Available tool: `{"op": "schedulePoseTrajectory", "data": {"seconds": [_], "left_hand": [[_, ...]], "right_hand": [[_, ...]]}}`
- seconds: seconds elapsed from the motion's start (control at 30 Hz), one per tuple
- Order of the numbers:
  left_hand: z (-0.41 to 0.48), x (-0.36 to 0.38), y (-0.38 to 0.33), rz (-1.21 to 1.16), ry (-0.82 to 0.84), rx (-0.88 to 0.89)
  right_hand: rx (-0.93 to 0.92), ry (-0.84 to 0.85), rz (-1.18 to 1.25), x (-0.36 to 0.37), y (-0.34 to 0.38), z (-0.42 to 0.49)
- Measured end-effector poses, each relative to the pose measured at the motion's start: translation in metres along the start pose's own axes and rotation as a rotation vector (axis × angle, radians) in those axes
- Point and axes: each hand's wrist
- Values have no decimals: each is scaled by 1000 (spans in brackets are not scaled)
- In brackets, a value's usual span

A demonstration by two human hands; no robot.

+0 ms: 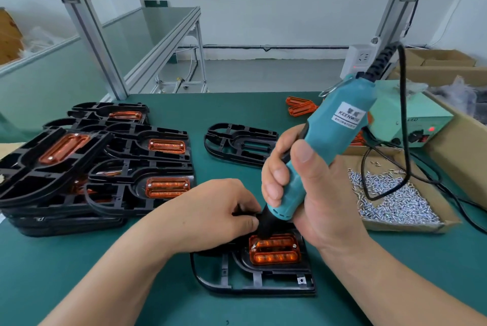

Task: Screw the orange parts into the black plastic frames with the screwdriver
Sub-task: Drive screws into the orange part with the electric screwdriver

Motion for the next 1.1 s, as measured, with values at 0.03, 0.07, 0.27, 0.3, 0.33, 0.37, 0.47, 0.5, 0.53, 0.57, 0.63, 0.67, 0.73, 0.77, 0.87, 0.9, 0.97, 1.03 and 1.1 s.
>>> {"op": "schedulePoseTrajectory", "data": {"seconds": [0.03, 0.07, 0.27, 0.3, 0.33, 0.37, 0.47, 0.5, 0.53, 0.57, 0.63, 0.67, 0.73, 0.77, 0.87, 0.9, 0.97, 1.03, 1.1], "left_hand": [[0, 0, -1, -7, 5, 2], [0, 0, -1, -15, 4, 4], [0, -3, -7, -131, 15, -45], [-1, -4, -9, -153, 28, -48], [-4, -6, -10, -152, 44, -46], [-6, -8, -13, -151, 59, -42], [-7, -9, -13, -167, 51, -26], [-7, -9, -13, -160, 32, -17], [-5, -7, -11, -146, 6, -12], [-4, -5, -8, -126, -14, -11], [-3, -2, -4, -92, -20, -29], [-3, -1, -3, -77, -19, -36], [-3, -2, -3, -61, -20, -46], [-4, -2, -4, -56, -27, -47], [-7, -4, -6, -67, -44, -50], [-7, -4, -6, -70, -47, -52], [-7, -4, -8, -69, -32, -60], [-5, -4, -9, -85, -13, -76], [-3, -4, -10, -93, 13, -78]], "right_hand": [[3, 12, -13, 1, 0, 0], [8, 28, -29, 2, 0, 0], [21, 179, -157, 15, -3, -4], [34, 206, -182, 19, -3, -4], [49, 229, -207, 22, -4, -4], [65, 248, -224, 25, -4, -4], [87, 286, -255, 30, -4, -2], [87, 291, -263, 31, -3, 0], [84, 295, -267, 32, -2, 1], [77, 296, -266, 32, -1, 3], [65, 280, -262, 33, -1, 5], [61, 271, -258, 33, -1, 5], [69, 271, -273, 33, -3, 5], [77, 279, -288, 33, -5, 5], [116, 287, -321, 34, -5, 7], [127, 289, -318, 35, -5, 8], [140, 288, -309, 34, -4, 8], [135, 307, -283, 31, -4, 8], [119, 321, -224, 30, -4, 7]]}}
Point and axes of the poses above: each hand's wrist, its own z-axis towards the middle knuckle, its own x-axis out of the palm, y = z × x, and after that the axes turned 3 degrees about z, right-handed
